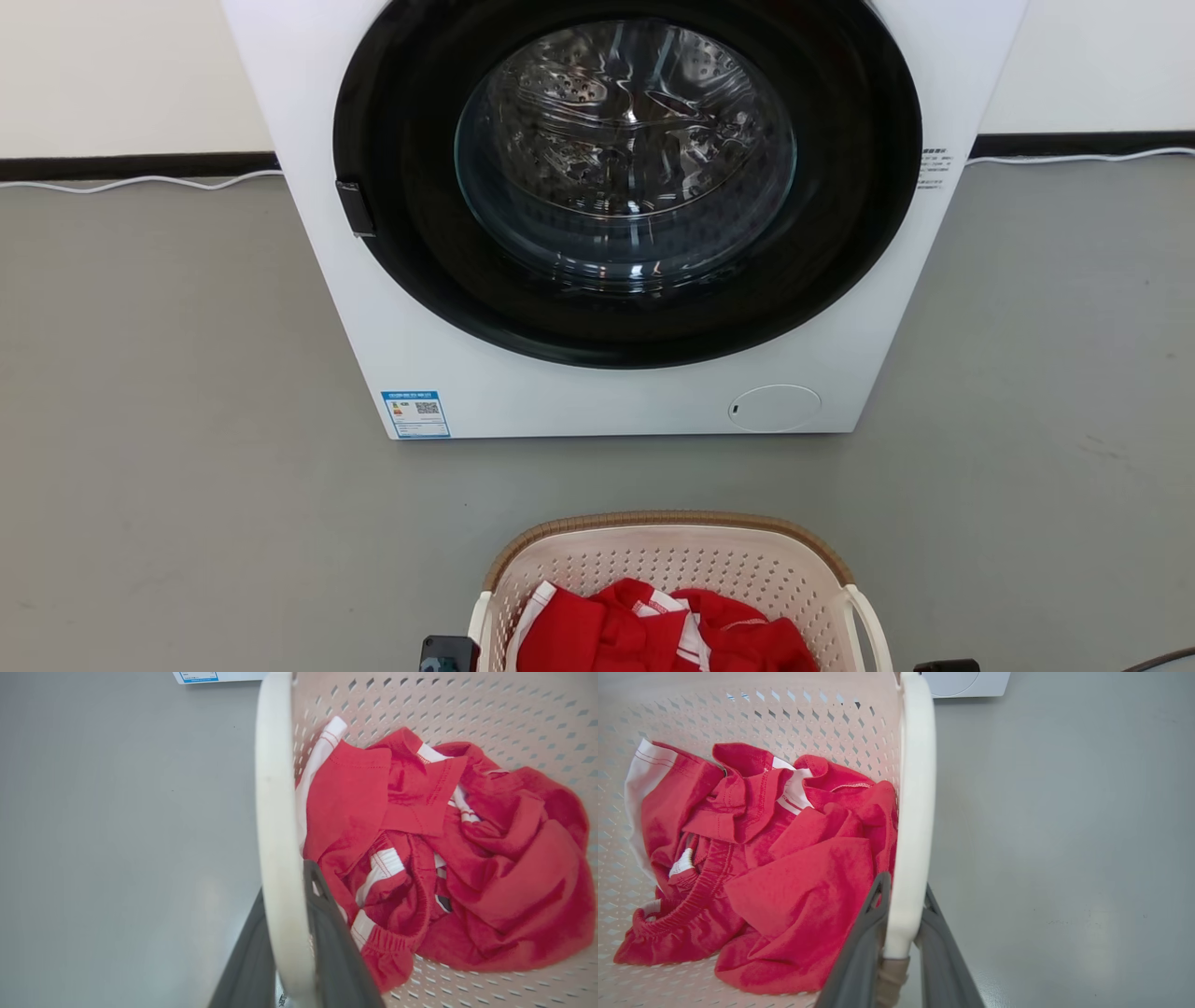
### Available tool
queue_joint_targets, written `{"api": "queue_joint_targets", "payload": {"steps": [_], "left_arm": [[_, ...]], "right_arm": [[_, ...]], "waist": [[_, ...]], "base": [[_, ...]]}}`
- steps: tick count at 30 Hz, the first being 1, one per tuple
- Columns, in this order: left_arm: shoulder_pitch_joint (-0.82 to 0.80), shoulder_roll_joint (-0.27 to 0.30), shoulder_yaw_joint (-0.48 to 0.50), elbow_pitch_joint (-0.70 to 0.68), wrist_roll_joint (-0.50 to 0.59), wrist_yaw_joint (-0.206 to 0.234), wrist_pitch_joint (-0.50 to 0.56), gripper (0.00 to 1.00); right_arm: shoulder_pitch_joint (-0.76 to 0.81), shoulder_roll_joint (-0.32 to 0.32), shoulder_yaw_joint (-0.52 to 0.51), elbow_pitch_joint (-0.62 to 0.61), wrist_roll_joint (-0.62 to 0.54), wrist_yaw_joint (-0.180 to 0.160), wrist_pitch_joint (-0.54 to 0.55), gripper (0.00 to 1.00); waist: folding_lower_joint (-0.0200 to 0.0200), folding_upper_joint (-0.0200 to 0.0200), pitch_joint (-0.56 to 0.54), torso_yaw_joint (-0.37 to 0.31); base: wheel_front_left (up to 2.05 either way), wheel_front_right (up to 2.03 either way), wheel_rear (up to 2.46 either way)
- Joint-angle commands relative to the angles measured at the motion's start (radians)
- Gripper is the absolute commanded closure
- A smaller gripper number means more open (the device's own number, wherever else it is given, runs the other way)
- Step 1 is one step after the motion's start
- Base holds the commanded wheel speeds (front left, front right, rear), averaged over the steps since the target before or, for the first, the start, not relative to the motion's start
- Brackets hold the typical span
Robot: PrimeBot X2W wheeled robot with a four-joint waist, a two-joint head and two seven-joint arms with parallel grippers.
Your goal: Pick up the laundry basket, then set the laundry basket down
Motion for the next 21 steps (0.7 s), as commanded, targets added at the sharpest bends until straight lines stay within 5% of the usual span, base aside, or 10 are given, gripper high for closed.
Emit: {"api": "queue_joint_targets", "payload": {"steps": [1,21], "left_arm": [[-0.04,0.031,0.014,0.003,-0.009,0.011,-0.017,1.0],[-0.072,0.031,0.006,0.022,-0.027,0.009,-0.025,1.0]], "right_arm": [[-0.028,-0.029,0.013,0.015,0.012,-0.003,-0.011,1.0],[-0.058,-0.029,0.054,0.028,0.074,-0.003,-0.027,1.0]], "waist": [[0.0,0.0,0.002,-0.002],[0.0,0.0,0.029,-0.016]], "base": [[0.0,0.0,0.0],[0.0,0.0,0.0]]}}
